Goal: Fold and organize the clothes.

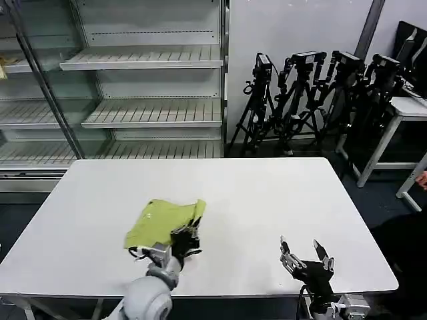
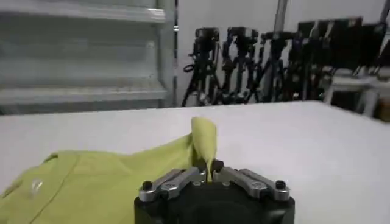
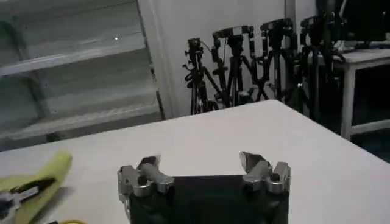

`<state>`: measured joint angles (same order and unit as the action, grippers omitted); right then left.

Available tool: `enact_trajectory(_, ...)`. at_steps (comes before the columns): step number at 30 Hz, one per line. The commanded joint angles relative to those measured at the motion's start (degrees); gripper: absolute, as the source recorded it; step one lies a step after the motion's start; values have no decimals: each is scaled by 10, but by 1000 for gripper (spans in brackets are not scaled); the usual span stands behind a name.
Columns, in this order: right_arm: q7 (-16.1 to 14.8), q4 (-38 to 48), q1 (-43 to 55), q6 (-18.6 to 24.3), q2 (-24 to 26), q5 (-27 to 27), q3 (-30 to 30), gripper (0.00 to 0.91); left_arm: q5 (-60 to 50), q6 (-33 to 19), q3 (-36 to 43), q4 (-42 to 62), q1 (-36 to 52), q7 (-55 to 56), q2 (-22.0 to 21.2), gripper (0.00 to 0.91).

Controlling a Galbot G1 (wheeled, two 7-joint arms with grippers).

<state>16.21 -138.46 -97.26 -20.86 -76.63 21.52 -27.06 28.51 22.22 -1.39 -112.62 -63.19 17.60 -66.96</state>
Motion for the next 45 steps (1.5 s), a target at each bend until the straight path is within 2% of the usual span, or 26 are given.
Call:
enact_trajectory(1, -6, -4, 2, 1, 8, -25, -1, 907, 116, -32, 49, 41, 71, 30, -65, 907)
enact_trajectory(2, -4, -4, 2, 15, 11, -38, 0, 907, 112, -61, 47, 37, 69, 27, -61, 907)
enact_trajectory(3, -5, -3, 2, 25, 11, -46, 0, 907, 108, -68, 47, 36, 67, 23, -60, 907)
enact_trajectory(4, -12, 2, 2, 42, 14, -78, 0, 907, 92, -122, 48, 31, 62, 15, -52, 907)
enact_trajectory(6, -18, 4, 6, 59, 17, -112, 2, 907, 81, -133, 44, 15, 52, -6, -41, 907)
enact_trajectory(9, -19, 2, 9, 60, 17, -119, 6, 907, 59, -142, 30, -21, 28, -14, -33, 907)
enact_trajectory(12, -20, 5, 10, 68, 16, -131, 10, 907, 14, -156, -15, -74, -19, -26, -17, 907)
enact_trajectory(16, -17, 16, 13, 94, 21, -132, 12, 907, -141, -197, -97, -119, -87, -41, 23, 907)
enact_trajectory(17, -13, 19, 15, 94, 24, -140, 12, 907, -150, -200, -144, -127, -129, -44, 31, 907)
enact_trajectory(22, -10, 25, 20, 99, 23, -148, 17, 907, -142, -183, -275, -156, -236, -57, 31, 907)
enact_trajectory(25, -12, 29, 19, 100, 22, -159, 20, 907, -136, -160, -320, -153, -268, -77, 32, 907)
enact_trajectory(29, -14, 34, 20, 104, 20, -165, 23, 907, -114, -159, -362, -150, -289, -88, 40, 907)
enact_trajectory(40, -22, 35, 23, 123, 15, -165, 25, 907, -73, -148, -410, -160, -316, -102, 64, 907)
enact_trajectory(45, -17, 23, 18, 116, 12, -165, 26, 907, -68, -145, -412, -169, -325, -104, 62, 907)
